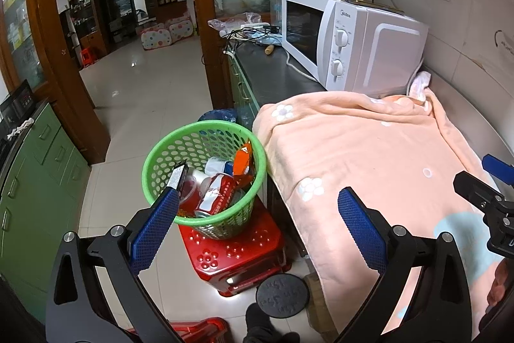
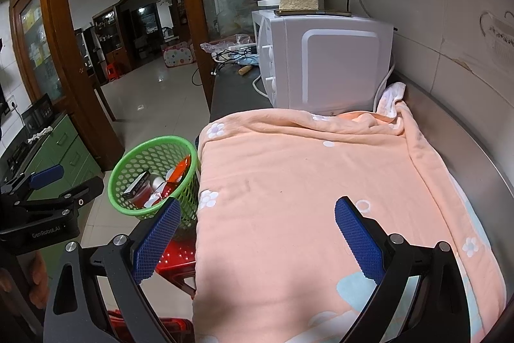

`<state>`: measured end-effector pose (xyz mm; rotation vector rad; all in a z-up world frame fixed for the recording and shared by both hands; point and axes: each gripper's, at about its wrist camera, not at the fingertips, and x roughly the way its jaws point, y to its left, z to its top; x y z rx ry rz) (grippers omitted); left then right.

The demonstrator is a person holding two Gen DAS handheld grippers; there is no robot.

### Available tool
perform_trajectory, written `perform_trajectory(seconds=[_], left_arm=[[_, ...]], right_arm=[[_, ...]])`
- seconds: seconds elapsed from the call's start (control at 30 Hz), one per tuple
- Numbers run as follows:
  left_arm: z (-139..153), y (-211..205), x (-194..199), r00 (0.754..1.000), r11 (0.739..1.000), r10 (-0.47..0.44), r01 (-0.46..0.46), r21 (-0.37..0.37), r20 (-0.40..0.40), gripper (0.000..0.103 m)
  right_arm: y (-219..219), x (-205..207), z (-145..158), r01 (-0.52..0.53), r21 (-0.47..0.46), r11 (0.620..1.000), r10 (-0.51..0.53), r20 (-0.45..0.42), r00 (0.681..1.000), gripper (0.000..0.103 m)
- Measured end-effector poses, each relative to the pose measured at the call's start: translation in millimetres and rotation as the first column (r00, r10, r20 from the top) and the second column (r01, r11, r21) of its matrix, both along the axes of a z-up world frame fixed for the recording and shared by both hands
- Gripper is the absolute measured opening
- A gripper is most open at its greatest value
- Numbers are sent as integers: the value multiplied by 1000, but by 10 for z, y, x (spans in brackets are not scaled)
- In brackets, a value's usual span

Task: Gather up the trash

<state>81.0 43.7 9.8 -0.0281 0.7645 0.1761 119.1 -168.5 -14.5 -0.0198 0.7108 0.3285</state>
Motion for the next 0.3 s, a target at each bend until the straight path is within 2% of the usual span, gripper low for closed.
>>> perform_trajectory(seconds=[0.3], left_arm=[[-1,-5,1,1000,1000,0,0,2,0,98]], right_arm=[[7,0,1,1,2,1000,-1,-1,1000,93]])
